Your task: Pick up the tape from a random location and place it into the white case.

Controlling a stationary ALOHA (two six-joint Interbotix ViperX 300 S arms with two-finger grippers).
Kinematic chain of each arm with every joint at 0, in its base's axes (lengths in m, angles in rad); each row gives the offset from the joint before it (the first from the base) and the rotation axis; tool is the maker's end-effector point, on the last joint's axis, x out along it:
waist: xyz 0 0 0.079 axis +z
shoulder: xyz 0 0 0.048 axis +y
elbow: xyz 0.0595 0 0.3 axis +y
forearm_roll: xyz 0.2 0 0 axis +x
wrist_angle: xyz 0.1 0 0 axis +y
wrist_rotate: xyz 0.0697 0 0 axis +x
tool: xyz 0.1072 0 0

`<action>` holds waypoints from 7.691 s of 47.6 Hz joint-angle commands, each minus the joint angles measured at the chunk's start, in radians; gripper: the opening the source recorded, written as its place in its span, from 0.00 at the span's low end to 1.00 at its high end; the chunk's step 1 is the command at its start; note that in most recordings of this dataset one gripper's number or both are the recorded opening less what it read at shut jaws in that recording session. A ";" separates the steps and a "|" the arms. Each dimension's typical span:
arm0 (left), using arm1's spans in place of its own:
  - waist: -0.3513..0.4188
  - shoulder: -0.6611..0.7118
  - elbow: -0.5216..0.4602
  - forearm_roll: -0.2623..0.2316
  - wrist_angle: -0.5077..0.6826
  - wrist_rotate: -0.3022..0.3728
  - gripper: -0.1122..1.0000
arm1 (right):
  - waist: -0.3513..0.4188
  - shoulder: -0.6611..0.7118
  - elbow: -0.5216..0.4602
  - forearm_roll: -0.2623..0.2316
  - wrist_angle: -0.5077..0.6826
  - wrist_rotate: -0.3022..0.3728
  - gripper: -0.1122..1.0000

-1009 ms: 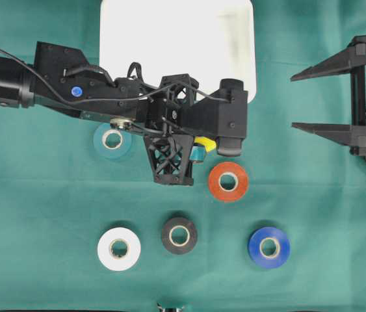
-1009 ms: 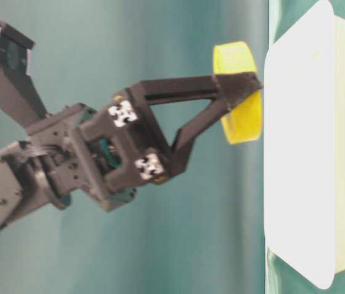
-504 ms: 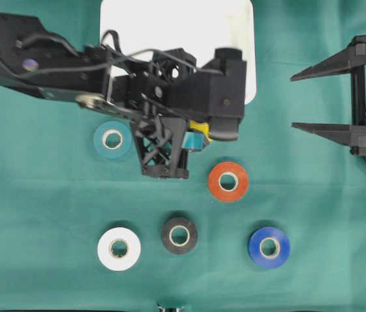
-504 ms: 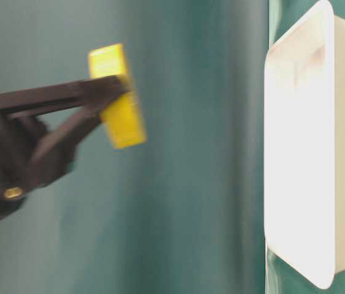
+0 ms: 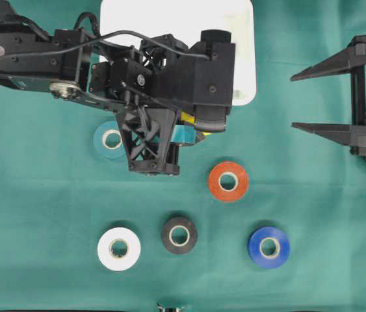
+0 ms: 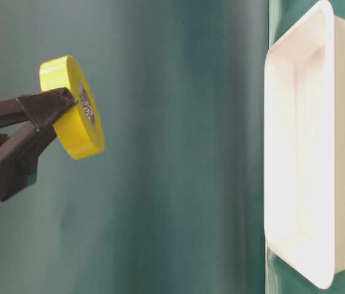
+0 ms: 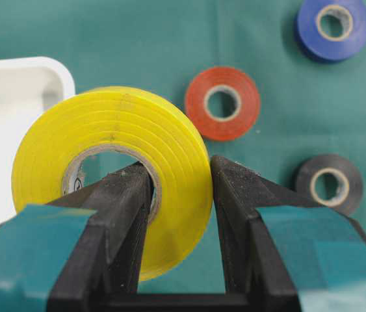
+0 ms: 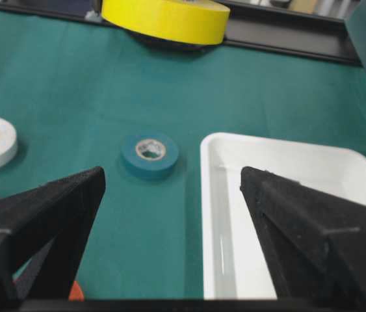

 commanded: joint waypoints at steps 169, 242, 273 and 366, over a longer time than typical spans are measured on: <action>0.399 0.265 0.391 0.003 -0.554 0.049 0.33 | 0.000 0.025 -0.026 0.002 0.021 0.000 0.93; 0.367 -0.149 0.247 0.003 -0.245 0.103 0.99 | 0.000 0.023 -0.040 0.003 0.040 0.002 0.93; 0.281 -0.153 0.265 0.000 -0.239 0.095 0.99 | 0.000 0.023 -0.048 0.003 0.040 0.002 0.93; 0.109 -0.813 1.175 -0.012 -0.963 0.060 0.98 | 0.000 0.003 0.032 0.003 0.058 0.002 0.93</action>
